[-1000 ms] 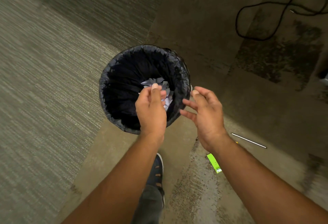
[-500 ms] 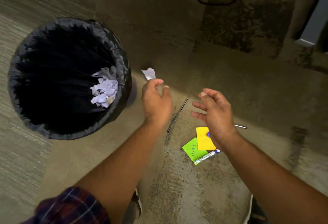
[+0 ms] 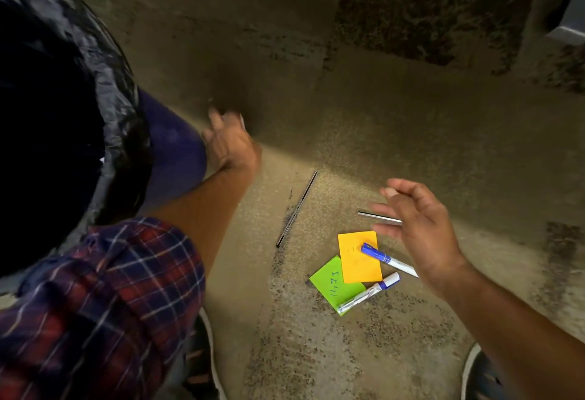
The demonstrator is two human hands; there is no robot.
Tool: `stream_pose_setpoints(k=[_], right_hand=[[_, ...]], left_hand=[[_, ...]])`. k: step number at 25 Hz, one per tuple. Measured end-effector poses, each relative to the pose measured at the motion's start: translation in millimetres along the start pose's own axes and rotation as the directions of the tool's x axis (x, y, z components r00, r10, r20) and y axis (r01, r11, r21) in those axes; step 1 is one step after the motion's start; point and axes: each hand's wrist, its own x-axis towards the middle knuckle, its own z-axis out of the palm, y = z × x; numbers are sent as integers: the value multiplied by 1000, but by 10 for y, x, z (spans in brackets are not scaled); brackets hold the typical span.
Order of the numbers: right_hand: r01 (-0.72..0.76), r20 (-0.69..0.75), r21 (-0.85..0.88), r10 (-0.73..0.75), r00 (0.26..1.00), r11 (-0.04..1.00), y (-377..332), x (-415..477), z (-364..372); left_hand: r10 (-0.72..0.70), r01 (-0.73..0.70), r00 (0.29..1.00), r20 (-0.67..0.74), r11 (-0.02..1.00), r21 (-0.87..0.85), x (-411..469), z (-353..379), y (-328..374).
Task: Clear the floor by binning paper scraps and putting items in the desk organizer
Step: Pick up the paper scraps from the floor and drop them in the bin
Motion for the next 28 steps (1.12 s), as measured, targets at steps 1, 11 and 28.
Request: stream_pose_setpoints(k=[1, 11, 28], right_hand=[[-2, -1, -6, 2, 1000, 1000, 24, 12, -27], [8, 24, 7, -8, 1000, 1000, -134, -118, 85], [5, 29, -5, -5, 1000, 1000, -880, -987, 381]], left_hand=[[-15, 15, 1000, 20, 1000, 24, 29, 27, 10], [15, -3, 1000, 22, 882, -471, -731, -160, -34], [-159, -127, 919, -360, 746, -654, -1310, -2697, -645]])
